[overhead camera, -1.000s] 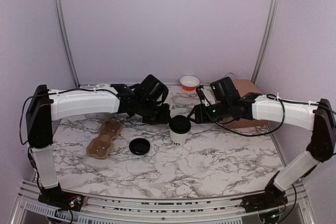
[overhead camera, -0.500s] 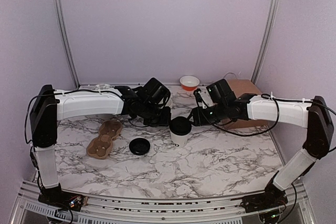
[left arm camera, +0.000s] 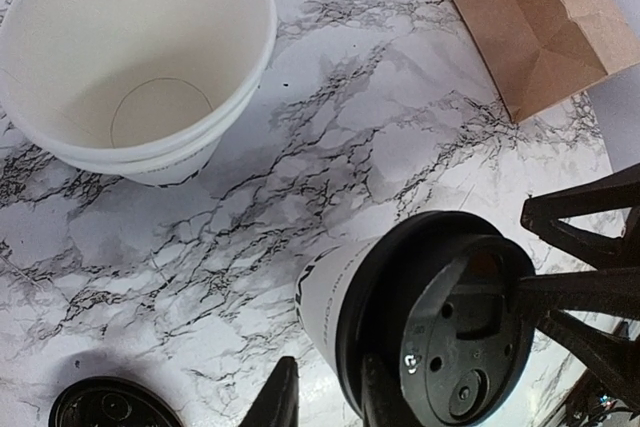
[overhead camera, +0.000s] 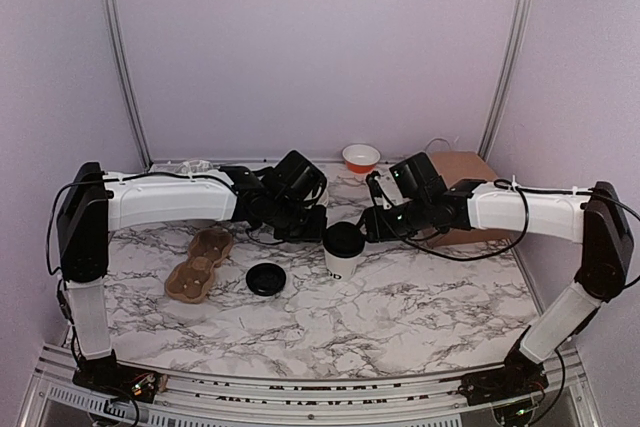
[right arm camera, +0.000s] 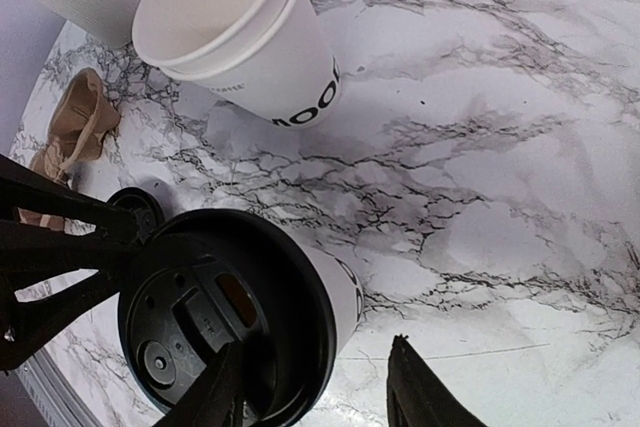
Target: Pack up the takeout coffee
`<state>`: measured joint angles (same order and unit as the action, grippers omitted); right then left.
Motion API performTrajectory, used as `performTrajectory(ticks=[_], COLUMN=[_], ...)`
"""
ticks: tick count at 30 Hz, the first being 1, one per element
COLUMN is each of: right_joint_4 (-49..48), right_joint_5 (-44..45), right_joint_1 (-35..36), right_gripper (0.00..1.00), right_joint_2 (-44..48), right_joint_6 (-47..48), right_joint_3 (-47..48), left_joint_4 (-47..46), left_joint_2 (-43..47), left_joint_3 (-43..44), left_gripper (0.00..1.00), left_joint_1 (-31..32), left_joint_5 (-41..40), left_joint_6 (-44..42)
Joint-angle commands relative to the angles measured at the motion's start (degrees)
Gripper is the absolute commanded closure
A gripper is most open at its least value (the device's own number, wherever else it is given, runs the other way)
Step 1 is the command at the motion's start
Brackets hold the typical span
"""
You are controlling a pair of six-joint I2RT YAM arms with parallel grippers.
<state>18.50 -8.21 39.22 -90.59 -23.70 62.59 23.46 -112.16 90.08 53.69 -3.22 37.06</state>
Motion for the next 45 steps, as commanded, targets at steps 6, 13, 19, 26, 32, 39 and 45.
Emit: performTrajectory(ticks=[6, 13, 19, 26, 32, 39, 45], right_joint_4=[0.75, 0.99, 1.44, 1.6, 2.03, 2.95, 0.97], right_joint_5=[1.44, 1.87, 2.07, 1.97, 2.05, 3.09, -3.3], right_joint_1=[0.59, 0.6, 0.59, 0.59, 0.59, -0.06, -3.99], right_gripper=[0.54, 0.54, 0.54, 0.52, 0.51, 0.5, 0.5], right_joint_2=[0.39, 0.48, 1.08, 1.81, 1.91, 3.14, 5.2], right_joint_6=[0.42, 0.41, 0.48, 0.37, 0.31, 0.31, 0.68], right_joint_3=[-1.43, -1.92, -0.43, 3.11, 5.12, 5.53, 2.34], left_joint_4=[3.8, 3.74, 3.95, 5.82, 6.63, 6.97, 7.01], left_joint_2=[-2.42, -3.29, -2.78, -2.29, -2.25, -2.56, 0.2], left_joint_3=[-5.07, -6.4, -4.43, 1.4, 5.36, 7.64, 5.75], left_gripper=[0.78, 0.8, 0.8, 0.79, 0.78, 0.76, 0.74], left_joint_1=[1.43, 1.9, 2.12, 2.1, 2.12, 2.01, 1.98], left_joint_5=[-1.36, -2.08, -3.01, -3.89, -3.94, -4.01, -4.24], left_joint_6=[-0.27, 0.22, -0.9, -2.58, -3.52, -4.0, -4.0])
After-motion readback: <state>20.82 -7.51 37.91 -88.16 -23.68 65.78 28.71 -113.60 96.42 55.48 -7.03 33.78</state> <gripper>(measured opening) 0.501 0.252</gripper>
